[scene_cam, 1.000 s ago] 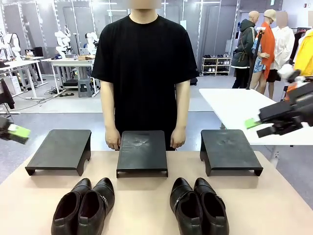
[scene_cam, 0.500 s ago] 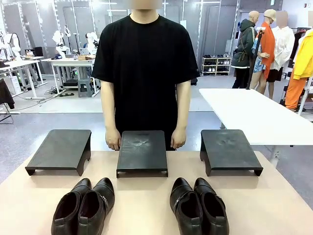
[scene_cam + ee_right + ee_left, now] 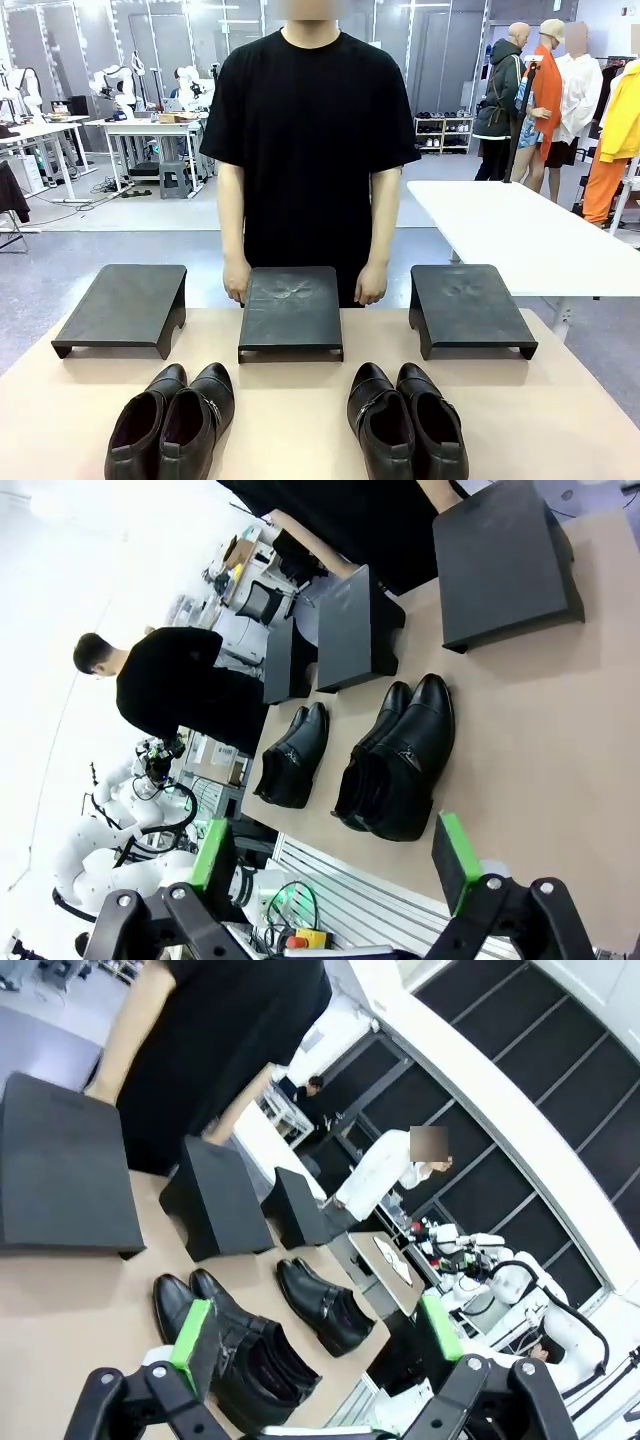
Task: Place the shoes on the stand as instructed by the person.
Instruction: Pick up one pair of Shoes and place it on the Shoes Stand indicated by the person.
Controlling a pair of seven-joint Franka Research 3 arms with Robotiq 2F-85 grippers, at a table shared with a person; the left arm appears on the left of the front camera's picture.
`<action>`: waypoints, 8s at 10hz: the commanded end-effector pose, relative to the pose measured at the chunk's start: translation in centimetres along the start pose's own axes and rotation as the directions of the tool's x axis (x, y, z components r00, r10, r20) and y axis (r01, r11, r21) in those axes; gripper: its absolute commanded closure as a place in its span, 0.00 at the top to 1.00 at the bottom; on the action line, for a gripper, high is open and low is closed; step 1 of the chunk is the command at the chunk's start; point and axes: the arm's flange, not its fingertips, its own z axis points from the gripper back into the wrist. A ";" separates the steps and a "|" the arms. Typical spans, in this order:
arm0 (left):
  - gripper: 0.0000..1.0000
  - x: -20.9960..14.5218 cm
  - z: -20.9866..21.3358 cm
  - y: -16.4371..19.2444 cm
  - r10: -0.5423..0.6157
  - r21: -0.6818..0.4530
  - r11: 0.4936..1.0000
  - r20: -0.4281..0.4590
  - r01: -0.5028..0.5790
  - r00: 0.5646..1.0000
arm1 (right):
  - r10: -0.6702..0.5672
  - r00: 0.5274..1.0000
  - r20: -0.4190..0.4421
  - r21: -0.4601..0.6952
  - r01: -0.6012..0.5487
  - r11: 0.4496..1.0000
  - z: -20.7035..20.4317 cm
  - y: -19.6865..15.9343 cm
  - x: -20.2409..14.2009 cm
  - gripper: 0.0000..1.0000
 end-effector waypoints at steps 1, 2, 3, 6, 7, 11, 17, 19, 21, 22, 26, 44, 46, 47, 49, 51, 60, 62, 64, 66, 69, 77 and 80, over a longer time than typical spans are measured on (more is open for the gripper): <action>1.00 -0.7 -1.9 -0.3 -0.017 0.010 1.000 0.021 0.017 1.000 | 0.062 0.998 -0.028 0.025 -0.061 0.998 -4.2 0.2 -3.1 1.00; 1.00 0.0 0.0 0.0 0.000 0.000 1.000 0.000 0.000 1.000 | 0.000 1.000 0.000 0.000 0.000 1.000 0.0 0.0 0.0 1.00; 1.00 0.0 0.0 0.0 0.000 0.000 1.000 0.000 0.000 1.000 | 0.000 1.000 0.000 0.000 0.000 1.000 0.0 0.0 0.0 1.00; 1.00 0.0 0.0 0.0 0.000 0.000 1.000 0.000 0.000 1.000 | 0.000 1.000 0.000 0.000 0.000 1.000 0.0 0.0 0.0 1.00; 1.00 0.0 0.0 0.0 0.000 0.000 1.000 0.000 0.000 1.000 | 0.000 1.000 0.000 0.000 0.000 1.000 0.0 0.0 0.0 1.00; 1.00 0.0 0.0 0.0 0.000 0.000 1.000 0.000 0.000 1.000 | 0.000 1.000 0.000 0.000 0.000 1.000 0.0 0.0 0.0 1.00; 1.00 0.0 0.0 0.0 0.000 0.000 1.000 0.000 0.000 1.000 | 0.000 1.000 0.000 0.000 0.000 1.000 0.0 0.0 0.0 1.00; 1.00 0.0 0.0 0.0 0.000 0.000 1.000 0.000 0.000 1.000 | 0.000 1.000 0.000 0.000 0.000 1.000 0.0 0.0 0.0 1.00; 1.00 0.0 0.0 0.0 0.000 0.000 1.000 0.000 0.000 1.000 | -0.024 1.000 -0.009 -0.010 0.024 1.000 -0.1 0.0 -0.2 1.00; 1.00 0.0 0.0 0.0 0.000 0.000 1.000 0.000 0.000 1.000 | -0.012 0.998 -0.055 -0.026 0.010 1.000 -1.3 1.1 -0.1 1.00; 1.00 0.0 0.0 0.0 0.000 0.000 1.000 0.000 0.000 1.000 | -0.052 0.940 -0.337 -0.162 -0.003 0.987 -9.7 8.2 0.8 1.00; 1.00 0.0 0.0 0.0 0.000 0.000 1.000 0.000 0.000 1.000 | -0.264 0.809 -0.525 -0.695 -0.229 0.682 -43.8 8.6 -9.3 1.00; 1.00 0.0 0.0 0.0 0.000 0.000 1.000 0.000 0.000 1.000 | -0.288 0.805 -0.519 -0.722 -0.233 0.651 -44.4 7.4 -10.4 1.00; 1.00 0.0 0.0 0.0 0.000 0.000 1.000 0.000 0.000 1.000 | -0.286 0.804 -0.521 -0.717 -0.231 0.658 -44.6 6.9 -10.8 1.00; 1.00 0.0 0.0 0.0 0.000 0.000 1.000 0.000 0.000 1.000 | -0.269 0.809 -0.522 -0.735 -0.267 0.623 -45.5 5.8 -11.6 1.00; 1.00 0.0 0.0 0.0 0.000 0.000 1.000 0.000 0.000 1.000 | -0.274 0.794 -0.542 -0.738 -0.294 0.608 -45.7 5.3 -12.1 1.00; 1.00 0.0 0.0 0.0 0.000 0.000 1.000 0.000 0.000 1.000 | -0.256 0.784 -0.565 -0.760 -0.373 0.533 -47.7 3.3 -14.4 0.00; 1.00 0.0 0.0 0.0 0.000 0.000 1.000 0.000 0.000 1.000 | -0.235 0.798 -0.555 -0.761 -0.374 0.530 -48.0 3.6 -14.6 0.00; 1.00 0.0 0.0 0.0 0.000 0.000 1.000 0.000 0.000 1.000 | -0.216 0.812 -0.543 -0.763 -0.368 0.532 -47.1 4.3 -13.9 0.00; 1.00 0.0 0.0 0.0 0.000 0.000 1.000 0.000 0.000 1.000 | -0.186 0.831 -0.525 -0.763 -0.363 0.535 -45.4 5.5 -12.7 0.00; 1.00 0.0 0.0 0.0 0.000 0.000 1.000 0.000 0.000 1.000 | -0.081 0.834 -0.545 -0.713 -0.411 0.568 -40.5 9.3 -8.9 0.00; 1.00 0.0 0.0 0.0 0.000 0.000 1.000 0.000 0.000 1.000 | 0.105 0.869 -0.483 -0.694 -0.454 0.559 -32.0 10.0 7.2 0.00; 1.00 0.0 0.0 0.0 0.000 0.000 1.000 0.000 0.000 1.000 | 0.124 0.876 -0.466 -0.705 -0.452 0.546 -33.7 7.9 10.4 0.00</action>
